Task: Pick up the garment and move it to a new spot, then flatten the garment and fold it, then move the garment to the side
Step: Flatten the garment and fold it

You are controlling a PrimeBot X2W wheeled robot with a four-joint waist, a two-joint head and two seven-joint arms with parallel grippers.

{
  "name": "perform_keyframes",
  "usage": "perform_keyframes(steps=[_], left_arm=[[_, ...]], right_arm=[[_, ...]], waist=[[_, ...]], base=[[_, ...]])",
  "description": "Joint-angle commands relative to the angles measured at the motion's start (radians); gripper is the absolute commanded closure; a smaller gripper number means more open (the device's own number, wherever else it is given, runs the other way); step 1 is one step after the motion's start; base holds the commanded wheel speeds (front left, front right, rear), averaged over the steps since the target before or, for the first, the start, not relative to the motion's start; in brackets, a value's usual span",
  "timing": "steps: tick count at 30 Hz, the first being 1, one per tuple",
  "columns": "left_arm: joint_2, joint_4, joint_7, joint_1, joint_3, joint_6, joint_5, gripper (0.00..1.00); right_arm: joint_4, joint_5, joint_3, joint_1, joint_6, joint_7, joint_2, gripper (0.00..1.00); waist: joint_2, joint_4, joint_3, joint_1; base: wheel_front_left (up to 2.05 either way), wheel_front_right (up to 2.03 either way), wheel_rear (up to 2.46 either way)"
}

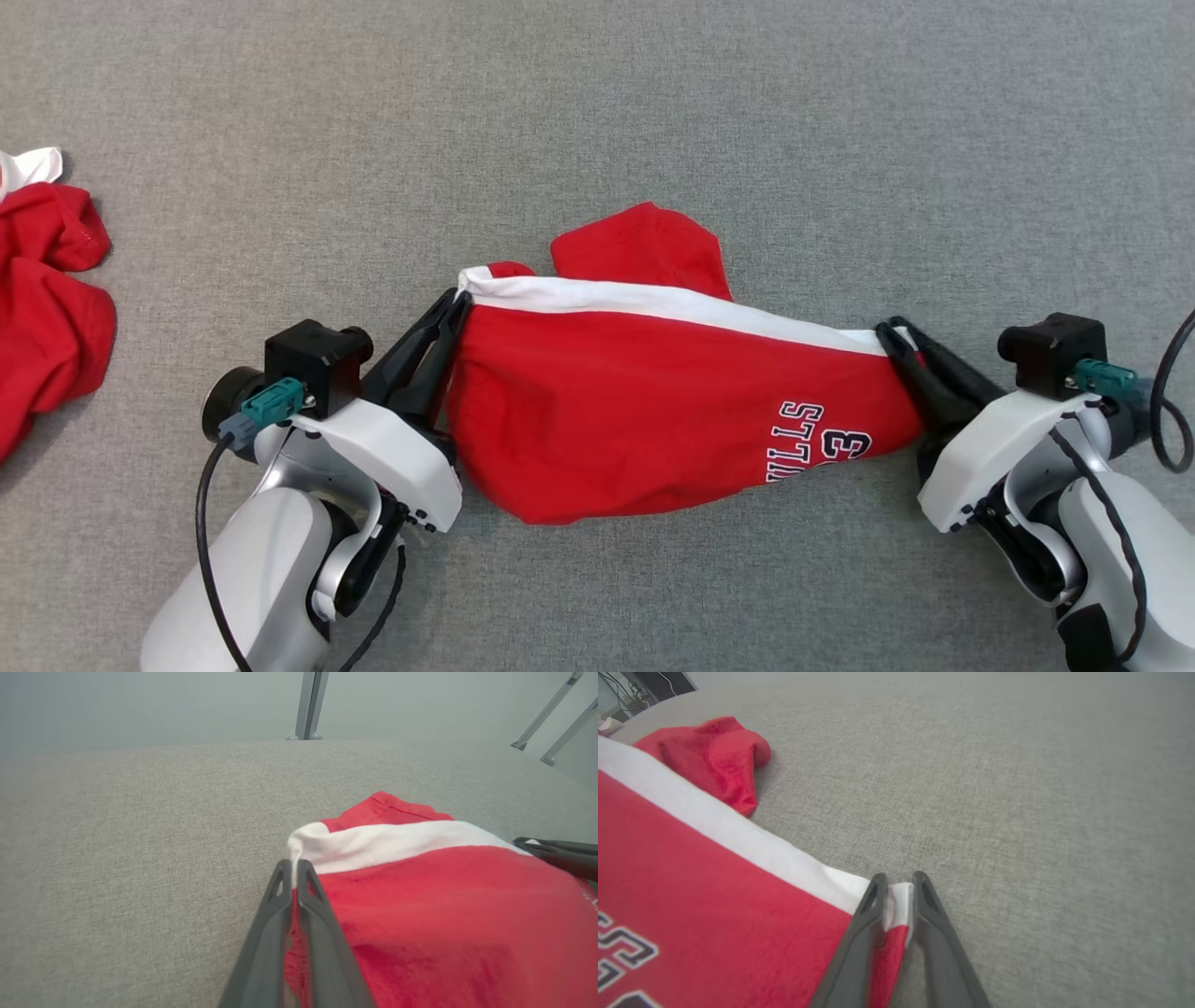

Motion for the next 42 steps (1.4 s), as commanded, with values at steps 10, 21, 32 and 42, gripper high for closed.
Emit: perform_keyframes(steps=[10,21,32,42], left_arm=[[0.024,-0.019,-0.064,-0.030,0.012,0.021,0.036,1.00],[0.075,-0.186,-0.007,-0.134,0.024,0.037,0.075,1.00],[0.120,-0.327,0.051,-0.208,0.072,0.093,0.104,1.00],[0.119,-0.367,0.027,-0.238,0.091,0.097,0.095,1.00]], right_arm=[[-0.052,0.013,-0.025,-0.033,0.000,-0.149,-0.035,1.00],[-0.370,-0.121,-0.219,-0.062,0.000,-0.201,-0.074,1.00],[-0.583,-0.181,-0.338,-0.072,0.000,-0.059,-0.064,1.00],[-0.591,-0.161,-0.360,-0.088,0.000,-0.028,-0.040,1.00]], waist=[[0.0000,-0.016,-0.051,0.0000],[0.0000,-0.044,-0.173,0.0000],[0.0000,-0.074,-0.240,0.0000],[0.0000,-0.090,-0.207,0.0000]], base=[[0.00,0.00,0.00],[0.00,0.00,0.00],[0.00,0.00,0.00],[0.00,0.00,0.00]])
